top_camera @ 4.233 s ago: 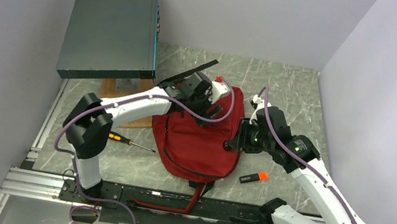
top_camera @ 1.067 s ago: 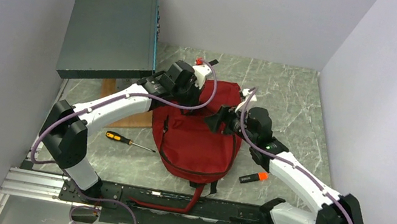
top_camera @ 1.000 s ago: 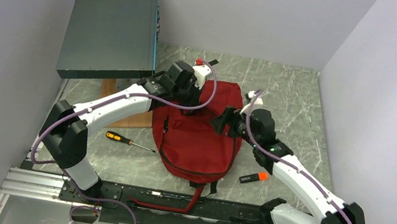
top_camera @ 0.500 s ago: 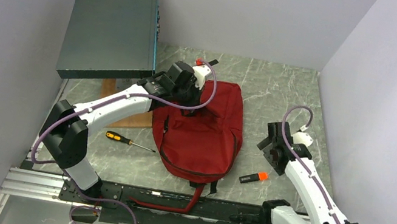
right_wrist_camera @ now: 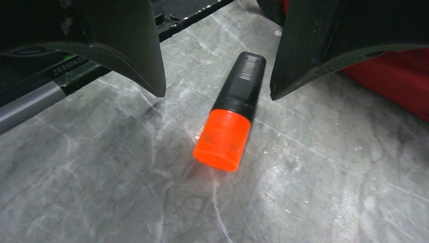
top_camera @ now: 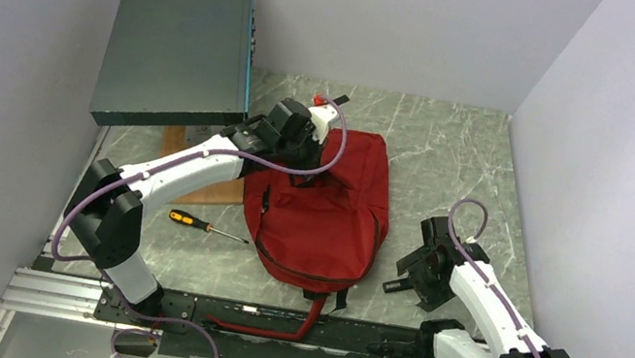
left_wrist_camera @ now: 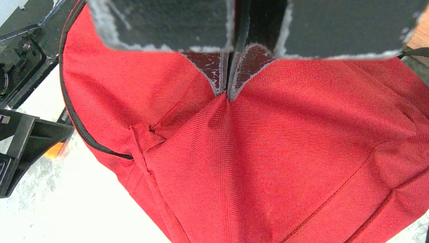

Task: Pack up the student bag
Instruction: Pick up the stationery from the center of the board.

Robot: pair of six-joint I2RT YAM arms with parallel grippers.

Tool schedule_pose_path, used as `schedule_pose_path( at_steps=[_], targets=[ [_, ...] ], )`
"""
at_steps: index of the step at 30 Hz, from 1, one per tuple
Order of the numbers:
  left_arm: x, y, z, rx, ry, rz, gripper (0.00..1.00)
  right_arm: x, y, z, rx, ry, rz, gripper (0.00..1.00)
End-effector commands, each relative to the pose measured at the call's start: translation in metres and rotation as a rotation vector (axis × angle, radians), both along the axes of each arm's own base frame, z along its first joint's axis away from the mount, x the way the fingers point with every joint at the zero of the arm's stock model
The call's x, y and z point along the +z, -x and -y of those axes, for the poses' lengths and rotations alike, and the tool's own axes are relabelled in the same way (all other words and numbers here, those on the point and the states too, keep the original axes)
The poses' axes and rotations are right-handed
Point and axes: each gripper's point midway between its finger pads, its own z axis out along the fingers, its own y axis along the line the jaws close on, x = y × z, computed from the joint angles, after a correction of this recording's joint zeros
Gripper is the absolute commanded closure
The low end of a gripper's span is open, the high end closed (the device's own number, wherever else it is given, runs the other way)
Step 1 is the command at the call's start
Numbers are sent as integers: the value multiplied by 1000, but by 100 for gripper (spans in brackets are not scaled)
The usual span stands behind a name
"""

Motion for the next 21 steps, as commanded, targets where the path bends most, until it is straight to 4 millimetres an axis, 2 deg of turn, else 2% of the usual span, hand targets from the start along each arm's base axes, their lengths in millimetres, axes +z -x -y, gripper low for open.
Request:
schedule_pose_path(
  at_steps=[1,4,7,11,15,17,19,21],
  targets=[
    [18,1,12,-20,69,4,100,4,-18,-10,-70,-56,66,24],
    [18,2,14,-20,78,-1,100,0,-21,-11,-97,-62,63,36],
    [20,2,14,-20,76,5,100,-8,-22,-4,-132,-32,74,42],
    [19,3,13,-17,67,3,100,-11,-27,-9,-147,-63,111,53],
    [18,2,12,-15,60,5,100,-17,-29,-4,-159,-45,147,67],
    [17,2,12,-16,55,1,100,-12,-32,0,-147,-22,154,82],
    [17,2,11,-15,54,2,100,5,-41,6,-116,22,186,98],
    [17,2,10,-12,53,10,100,28,-55,11,-44,63,252,100]
  ],
)
